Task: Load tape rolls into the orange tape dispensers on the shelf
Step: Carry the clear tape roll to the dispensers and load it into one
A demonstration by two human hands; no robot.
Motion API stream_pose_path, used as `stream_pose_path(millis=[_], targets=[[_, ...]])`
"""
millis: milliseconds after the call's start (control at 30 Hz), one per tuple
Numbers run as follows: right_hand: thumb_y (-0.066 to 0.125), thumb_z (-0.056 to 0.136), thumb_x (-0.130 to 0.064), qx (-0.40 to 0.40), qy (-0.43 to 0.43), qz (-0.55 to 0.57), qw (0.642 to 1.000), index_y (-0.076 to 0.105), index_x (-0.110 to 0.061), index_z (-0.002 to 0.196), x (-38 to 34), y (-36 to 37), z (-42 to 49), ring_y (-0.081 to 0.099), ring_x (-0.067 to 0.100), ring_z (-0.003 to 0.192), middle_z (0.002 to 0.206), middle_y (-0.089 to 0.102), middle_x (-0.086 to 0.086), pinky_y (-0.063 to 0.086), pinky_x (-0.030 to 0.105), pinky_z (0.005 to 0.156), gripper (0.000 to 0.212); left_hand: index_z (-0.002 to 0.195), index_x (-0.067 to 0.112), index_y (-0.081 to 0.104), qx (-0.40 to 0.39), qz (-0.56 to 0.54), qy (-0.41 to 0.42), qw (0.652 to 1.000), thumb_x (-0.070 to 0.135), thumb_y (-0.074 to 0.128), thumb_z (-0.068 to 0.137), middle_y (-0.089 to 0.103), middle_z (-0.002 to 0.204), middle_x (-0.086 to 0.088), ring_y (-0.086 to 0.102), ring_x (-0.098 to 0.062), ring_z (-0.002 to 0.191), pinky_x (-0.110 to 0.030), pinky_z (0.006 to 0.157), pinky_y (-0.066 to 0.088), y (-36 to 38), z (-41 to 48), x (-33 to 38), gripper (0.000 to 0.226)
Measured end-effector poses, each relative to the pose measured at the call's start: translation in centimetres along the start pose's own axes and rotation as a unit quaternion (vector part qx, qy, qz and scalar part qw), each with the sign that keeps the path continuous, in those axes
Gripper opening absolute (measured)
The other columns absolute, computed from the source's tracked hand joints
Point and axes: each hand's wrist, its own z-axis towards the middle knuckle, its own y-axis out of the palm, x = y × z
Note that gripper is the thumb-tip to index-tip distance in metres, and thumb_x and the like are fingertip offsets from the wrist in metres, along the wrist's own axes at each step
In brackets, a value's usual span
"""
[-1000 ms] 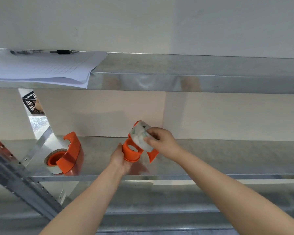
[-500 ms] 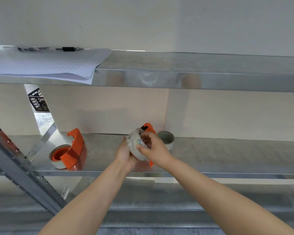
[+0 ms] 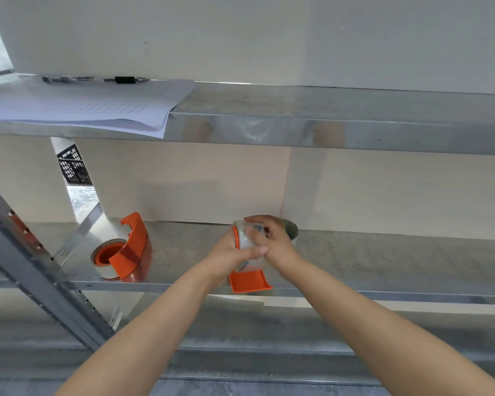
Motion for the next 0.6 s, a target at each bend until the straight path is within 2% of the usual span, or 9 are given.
stream_pose_path(millis=[67,200,233,333,433,533,600], targets=[[0.062,0.086,-0.021,0.011,-0.003,0.003,1.000,0.066,-0.030,0.093,-0.3,-0.2,0.2,0.053,0.018,0.113,0.121,0.056,0.007,0.044,0.035,0.103,0.012,0.120,0.006,0.054,0.015,0.039,0.002,0.999,-0.004,0.072,0.074,0.070,0.105,-0.002,0.068,-0.007,0.095,-0.016,0.077,0.053,0.3,0.0,0.0,0.051],[0.067,0.080,-0.010,0.013,-0.041,-0.024,0.999,0.064,-0.036,0.075,-0.6,-1.1,0.4,0.057,0.009,0.093,0.106,0.061,0.001,0.045,0.009,0.081,0.027,0.109,0.008,0.059,0.064,0.073,0.001,0.995,-0.004,0.075,0.070,0.068,0.091,-0.001,0.067,-0.004,0.079,-0.017,0.071,0.054,0.6,0.2,-0.4,0.043],[0.068,0.080,-0.008,0.004,-0.041,-0.026,0.999,0.064,-0.034,0.072,-0.8,-1.2,0.5,0.057,0.008,0.091,0.104,0.063,0.001,0.044,0.010,0.079,0.027,0.106,0.011,0.060,0.075,0.077,0.001,0.994,-0.004,0.074,0.070,0.068,0.089,0.000,0.066,-0.005,0.077,-0.017,0.071,0.055,0.6,0.2,-0.3,0.041],[0.070,0.078,-0.009,-0.030,-0.053,-0.050,0.997,0.063,-0.025,0.072,-1.4,-1.7,0.7,0.057,0.010,0.091,0.099,0.063,-0.003,0.045,0.023,0.084,0.019,0.090,0.020,0.064,0.103,0.098,0.004,0.990,-0.002,0.073,0.066,0.068,0.075,0.009,0.063,-0.001,0.067,-0.013,0.062,0.051,0.5,0.3,-0.1,0.034],[0.070,0.077,-0.009,-0.055,-0.078,-0.070,0.993,0.064,-0.020,0.074,-2.2,-1.9,0.6,0.059,0.003,0.076,0.091,0.065,-0.003,0.049,0.021,0.073,0.013,0.073,0.027,0.065,0.120,0.113,0.005,0.986,0.005,0.070,0.057,0.066,0.062,0.015,0.059,0.002,0.059,-0.010,0.054,0.048,0.7,0.1,0.2,0.028],[0.070,0.077,-0.008,-0.076,-0.102,-0.101,0.987,0.063,-0.023,0.067,-3.1,-2.3,0.8,0.058,-0.010,0.062,0.071,0.065,-0.011,0.044,0.005,0.061,0.020,0.077,0.022,0.063,0.136,0.128,-0.010,0.982,0.015,0.068,0.053,0.065,0.070,0.005,0.060,-0.009,0.067,-0.022,0.062,0.050,0.7,-0.1,0.3,0.026],[0.071,0.077,-0.006,-0.100,-0.097,-0.099,0.985,0.061,-0.023,0.063,-3.6,-2.7,1.2,0.059,-0.008,0.060,0.068,0.065,-0.010,0.047,0.008,0.063,0.023,0.083,0.018,0.063,0.125,0.118,-0.019,0.985,0.016,0.068,0.055,0.064,0.076,-0.004,0.060,-0.018,0.072,-0.036,0.072,0.053,0.7,-0.3,0.3,0.028]])
